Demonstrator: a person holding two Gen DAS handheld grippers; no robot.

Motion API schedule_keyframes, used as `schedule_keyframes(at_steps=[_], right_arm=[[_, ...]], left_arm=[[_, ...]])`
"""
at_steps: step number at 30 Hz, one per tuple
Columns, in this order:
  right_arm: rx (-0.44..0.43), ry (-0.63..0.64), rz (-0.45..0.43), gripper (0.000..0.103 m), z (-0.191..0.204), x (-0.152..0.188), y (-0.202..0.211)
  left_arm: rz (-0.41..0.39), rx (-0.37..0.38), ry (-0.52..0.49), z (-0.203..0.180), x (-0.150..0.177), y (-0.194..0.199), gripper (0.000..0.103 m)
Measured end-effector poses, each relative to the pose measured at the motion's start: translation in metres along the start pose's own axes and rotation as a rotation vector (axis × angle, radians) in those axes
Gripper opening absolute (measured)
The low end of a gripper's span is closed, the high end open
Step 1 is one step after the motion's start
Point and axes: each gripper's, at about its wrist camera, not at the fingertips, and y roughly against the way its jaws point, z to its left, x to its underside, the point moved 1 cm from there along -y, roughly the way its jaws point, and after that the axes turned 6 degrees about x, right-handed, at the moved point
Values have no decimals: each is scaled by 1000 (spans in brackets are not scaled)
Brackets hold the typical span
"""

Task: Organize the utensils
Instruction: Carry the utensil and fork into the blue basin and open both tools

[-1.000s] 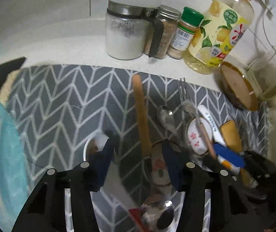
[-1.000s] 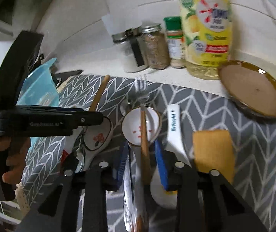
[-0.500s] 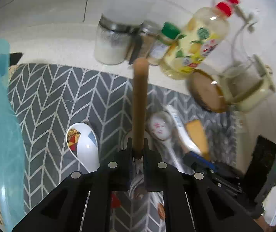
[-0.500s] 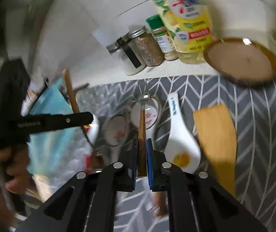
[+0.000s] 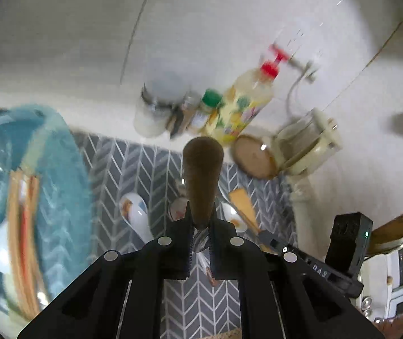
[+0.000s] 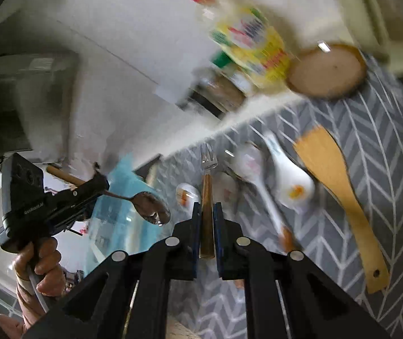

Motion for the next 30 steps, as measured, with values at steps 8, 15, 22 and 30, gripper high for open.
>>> schedule_keyframes(at_steps=[8,15,22,30], right_arm=[[-134,147,9,9,132,-1,-29],[-54,139,164,9,194,44,-117],[233,270,214,9,231,67,-189],[369,407,318,10,247,96,-218]], left_arm=[[37,-138,-127,51,-8,105,10],[300,-206,-110,158,24,115,10],[457,-152,-91,220,25,55,10],[442,-140,-61,238,4,12,15]])
